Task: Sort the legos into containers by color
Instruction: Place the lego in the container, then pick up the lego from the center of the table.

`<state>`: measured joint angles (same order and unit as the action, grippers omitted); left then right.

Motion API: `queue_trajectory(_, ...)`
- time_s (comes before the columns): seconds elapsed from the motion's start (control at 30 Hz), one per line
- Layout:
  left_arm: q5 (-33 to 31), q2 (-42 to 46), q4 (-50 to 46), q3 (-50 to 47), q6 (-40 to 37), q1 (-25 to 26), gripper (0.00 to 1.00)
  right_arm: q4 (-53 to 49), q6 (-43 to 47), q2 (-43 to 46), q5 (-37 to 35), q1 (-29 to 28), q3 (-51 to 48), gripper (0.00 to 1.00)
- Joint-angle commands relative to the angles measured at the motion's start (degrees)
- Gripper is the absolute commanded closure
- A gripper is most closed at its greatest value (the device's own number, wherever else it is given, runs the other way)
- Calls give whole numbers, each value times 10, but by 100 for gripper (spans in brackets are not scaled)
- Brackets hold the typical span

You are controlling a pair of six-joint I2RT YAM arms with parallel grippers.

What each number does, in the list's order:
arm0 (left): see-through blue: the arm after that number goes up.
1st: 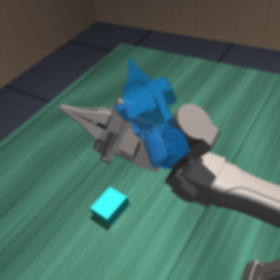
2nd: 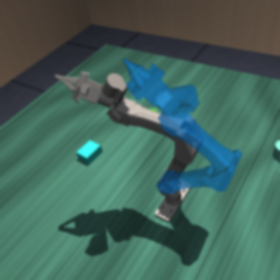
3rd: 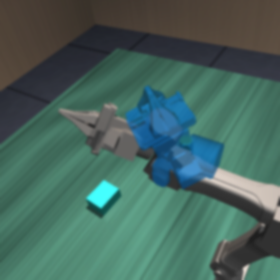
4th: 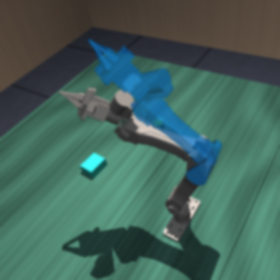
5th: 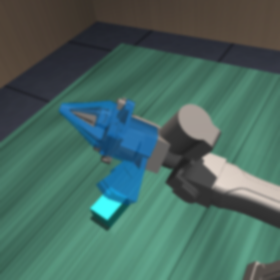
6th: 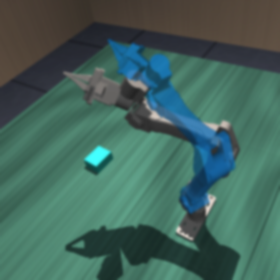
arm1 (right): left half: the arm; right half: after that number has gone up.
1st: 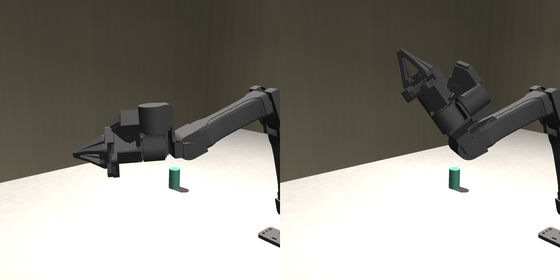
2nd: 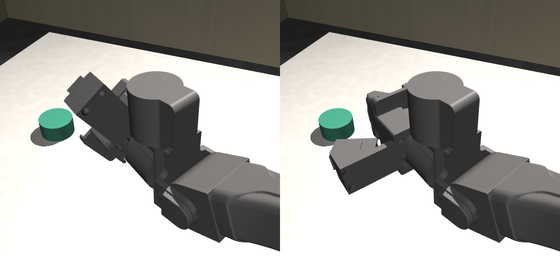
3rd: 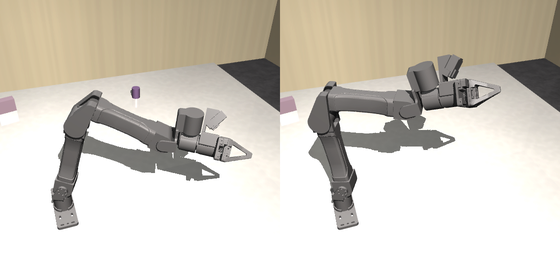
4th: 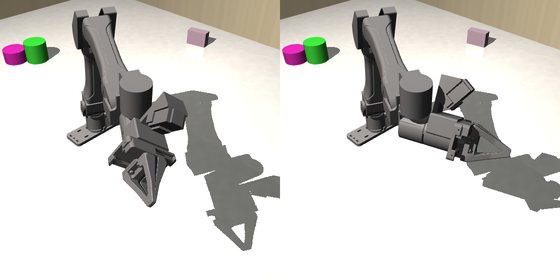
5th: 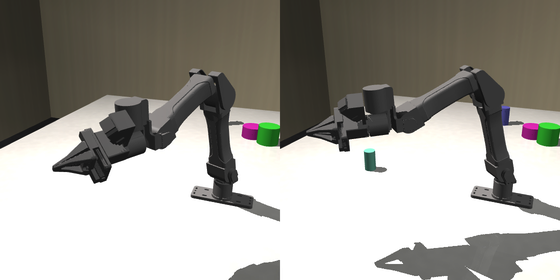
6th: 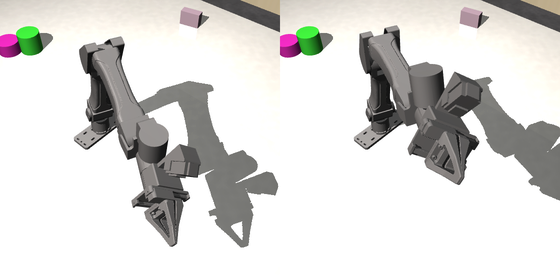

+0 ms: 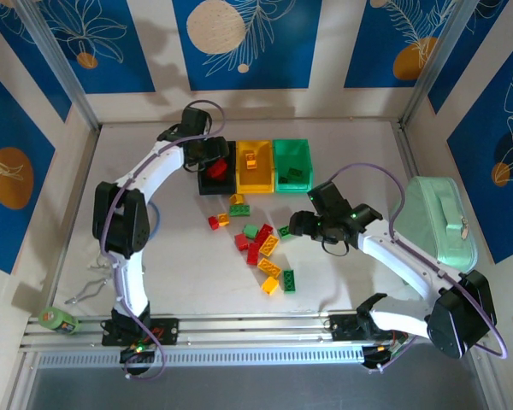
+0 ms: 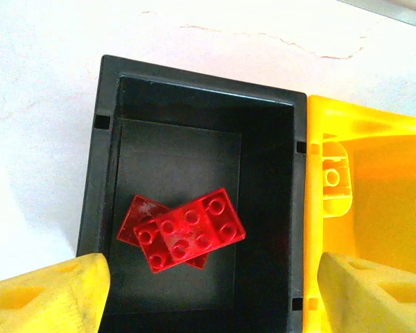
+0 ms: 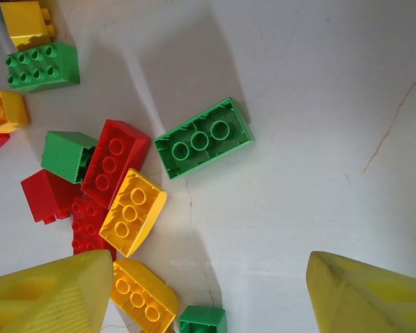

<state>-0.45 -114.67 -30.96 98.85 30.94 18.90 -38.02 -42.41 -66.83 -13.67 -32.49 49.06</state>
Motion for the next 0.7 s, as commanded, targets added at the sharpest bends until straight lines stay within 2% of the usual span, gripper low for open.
queue_trajectory(0.0,-3,43,-5,-13,-16,-7,22,-9,4,8,2,3,9,26)
queue_trajectory(0.4,14,203,35,-201,-30,-5,21,7,13,-5,21,-5,8,26)
queue_trajectory(0.67,53,262,66,-344,-25,-1,21,16,15,-31,24,-19,23,25)
